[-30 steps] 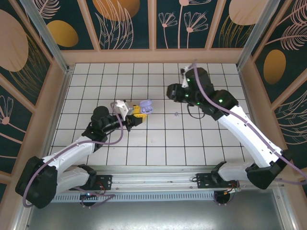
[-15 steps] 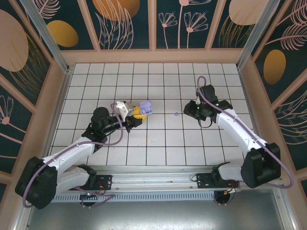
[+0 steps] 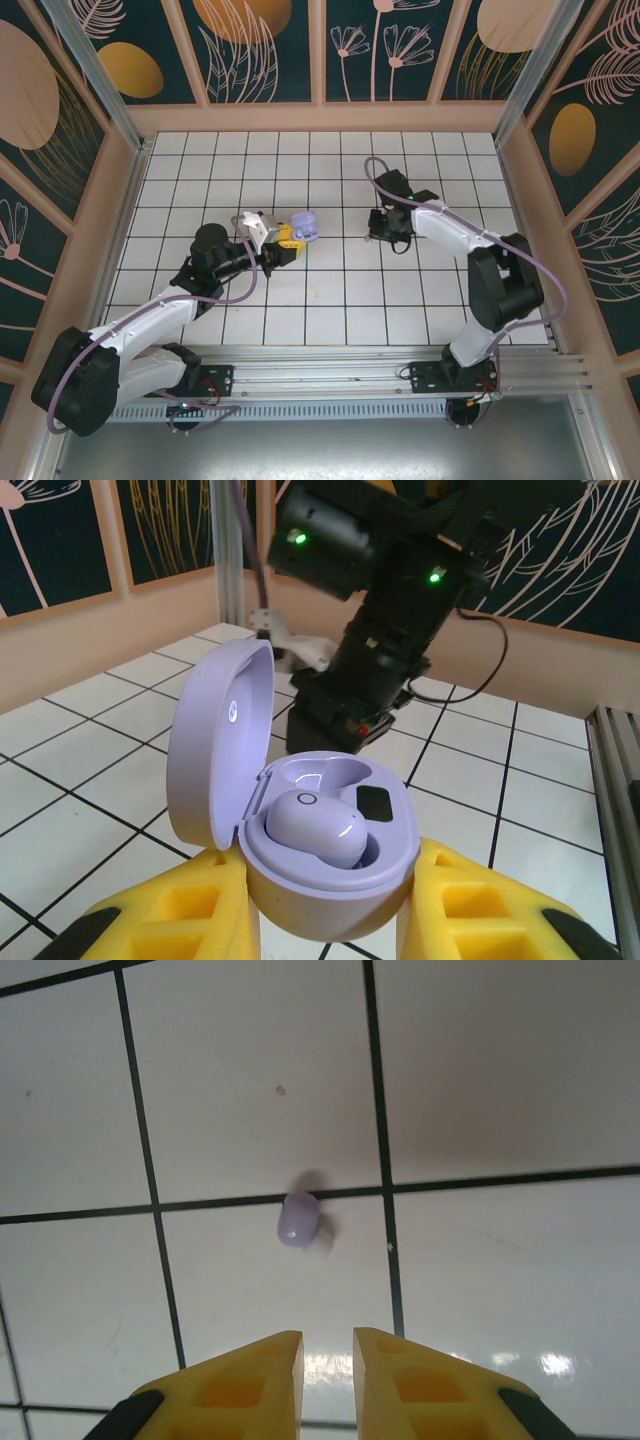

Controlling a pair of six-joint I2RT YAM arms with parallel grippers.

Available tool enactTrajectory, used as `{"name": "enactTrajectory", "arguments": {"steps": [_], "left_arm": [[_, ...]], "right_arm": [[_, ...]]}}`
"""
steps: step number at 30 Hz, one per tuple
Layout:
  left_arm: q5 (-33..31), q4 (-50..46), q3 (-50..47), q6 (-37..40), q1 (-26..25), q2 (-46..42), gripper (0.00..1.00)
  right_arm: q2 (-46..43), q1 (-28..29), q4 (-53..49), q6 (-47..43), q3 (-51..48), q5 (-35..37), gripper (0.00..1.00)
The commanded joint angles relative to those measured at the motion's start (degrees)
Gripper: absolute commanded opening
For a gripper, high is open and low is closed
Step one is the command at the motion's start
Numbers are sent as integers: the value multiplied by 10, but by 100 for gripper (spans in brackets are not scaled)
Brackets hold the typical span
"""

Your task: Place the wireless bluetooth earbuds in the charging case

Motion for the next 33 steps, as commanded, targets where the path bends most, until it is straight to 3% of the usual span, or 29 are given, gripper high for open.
{"name": "enactTrajectory", "arguments": {"steps": [1,10,33], "left_arm": [[2,-1,-2,6,-4,-1,12],[5,-14,4,16,-3,5,12],[14,3,10,23,-4,44,12]], "right_arm": [[44,19,-46,-28,40,52,20],[122,34,-59,-36,98,63,22],[176,39,-74,-40,145,61,25]]}}
